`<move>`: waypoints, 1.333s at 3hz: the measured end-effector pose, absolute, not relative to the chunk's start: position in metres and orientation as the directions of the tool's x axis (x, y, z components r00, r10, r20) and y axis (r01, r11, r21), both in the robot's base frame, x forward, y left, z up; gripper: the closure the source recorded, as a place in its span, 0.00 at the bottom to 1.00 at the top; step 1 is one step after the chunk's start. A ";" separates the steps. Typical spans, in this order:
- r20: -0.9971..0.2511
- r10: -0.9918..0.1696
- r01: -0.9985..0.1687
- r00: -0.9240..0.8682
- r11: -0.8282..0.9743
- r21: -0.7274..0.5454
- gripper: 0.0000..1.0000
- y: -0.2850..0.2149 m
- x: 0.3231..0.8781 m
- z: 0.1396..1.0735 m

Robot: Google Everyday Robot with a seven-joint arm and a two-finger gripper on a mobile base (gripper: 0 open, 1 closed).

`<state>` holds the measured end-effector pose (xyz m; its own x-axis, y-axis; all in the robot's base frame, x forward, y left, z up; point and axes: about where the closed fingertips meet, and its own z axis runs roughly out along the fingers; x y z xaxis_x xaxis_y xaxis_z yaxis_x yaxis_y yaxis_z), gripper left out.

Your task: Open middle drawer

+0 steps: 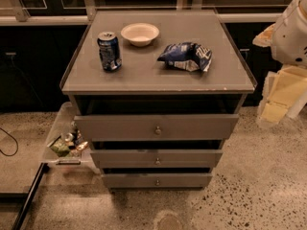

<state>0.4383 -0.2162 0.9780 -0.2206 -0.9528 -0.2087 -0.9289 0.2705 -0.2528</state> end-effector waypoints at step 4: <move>-0.186 -0.970 -0.964 -0.156 0.190 -0.186 0.00 -0.229 0.402 0.821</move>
Offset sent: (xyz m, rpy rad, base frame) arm -0.0327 -0.0141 -0.1232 0.0045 0.1064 0.0362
